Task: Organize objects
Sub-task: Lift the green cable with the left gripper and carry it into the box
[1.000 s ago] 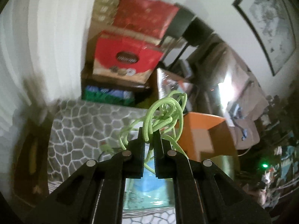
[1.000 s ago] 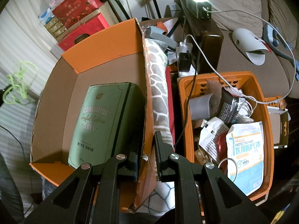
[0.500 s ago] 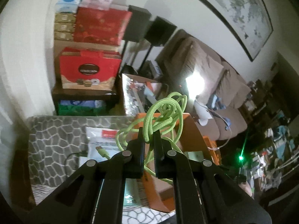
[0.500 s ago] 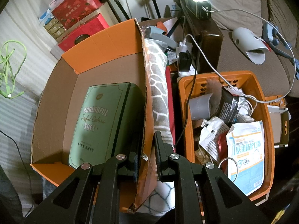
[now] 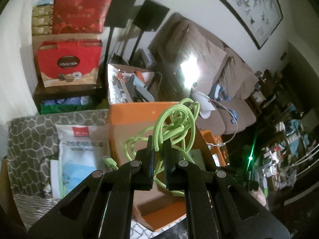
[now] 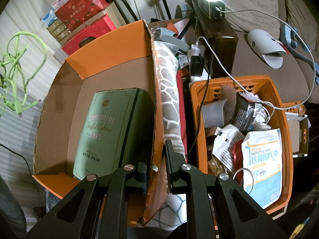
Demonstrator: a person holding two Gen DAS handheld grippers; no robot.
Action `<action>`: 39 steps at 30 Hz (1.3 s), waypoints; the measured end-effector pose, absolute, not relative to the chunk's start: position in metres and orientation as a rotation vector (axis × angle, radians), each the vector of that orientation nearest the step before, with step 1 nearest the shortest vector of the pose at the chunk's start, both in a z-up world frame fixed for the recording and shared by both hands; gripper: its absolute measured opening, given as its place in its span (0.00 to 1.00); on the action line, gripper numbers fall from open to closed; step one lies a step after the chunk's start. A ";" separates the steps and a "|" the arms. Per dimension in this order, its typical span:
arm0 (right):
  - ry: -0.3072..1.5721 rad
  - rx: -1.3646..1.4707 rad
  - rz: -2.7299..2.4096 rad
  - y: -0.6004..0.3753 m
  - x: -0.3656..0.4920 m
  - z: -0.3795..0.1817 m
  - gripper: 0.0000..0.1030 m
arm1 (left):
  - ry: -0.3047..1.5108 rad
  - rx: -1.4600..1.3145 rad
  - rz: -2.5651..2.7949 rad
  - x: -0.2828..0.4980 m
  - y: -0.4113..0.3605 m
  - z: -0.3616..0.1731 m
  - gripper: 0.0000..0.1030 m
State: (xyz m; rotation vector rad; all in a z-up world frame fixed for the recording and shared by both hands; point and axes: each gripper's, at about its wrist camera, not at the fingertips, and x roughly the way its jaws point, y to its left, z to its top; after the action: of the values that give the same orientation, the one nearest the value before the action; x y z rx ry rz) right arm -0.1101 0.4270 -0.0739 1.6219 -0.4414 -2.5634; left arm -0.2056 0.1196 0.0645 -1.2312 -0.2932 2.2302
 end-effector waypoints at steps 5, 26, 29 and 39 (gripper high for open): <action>-0.444 1.622 -2.564 0.427 -0.110 -0.074 0.13 | -0.289 -1.265 2.199 -0.204 0.139 0.049 0.07; -0.444 1.623 -2.564 0.427 -0.110 -0.074 0.13 | -0.291 -1.389 2.129 -0.203 0.191 -0.012 0.07; -0.445 1.623 -2.564 0.427 -0.110 -0.074 0.13 | -0.297 -1.400 2.119 -0.201 0.199 -0.018 0.07; -0.450 1.624 -2.564 0.426 -0.111 -0.073 0.13 | -0.256 -1.421 2.116 -0.197 0.215 -0.023 0.07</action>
State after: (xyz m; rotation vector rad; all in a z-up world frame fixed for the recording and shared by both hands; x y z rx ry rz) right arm -0.1108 0.4259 -0.0729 1.6241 -0.4498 -2.5640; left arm -0.1968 0.2152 -0.0227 -1.4212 -0.2562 2.1156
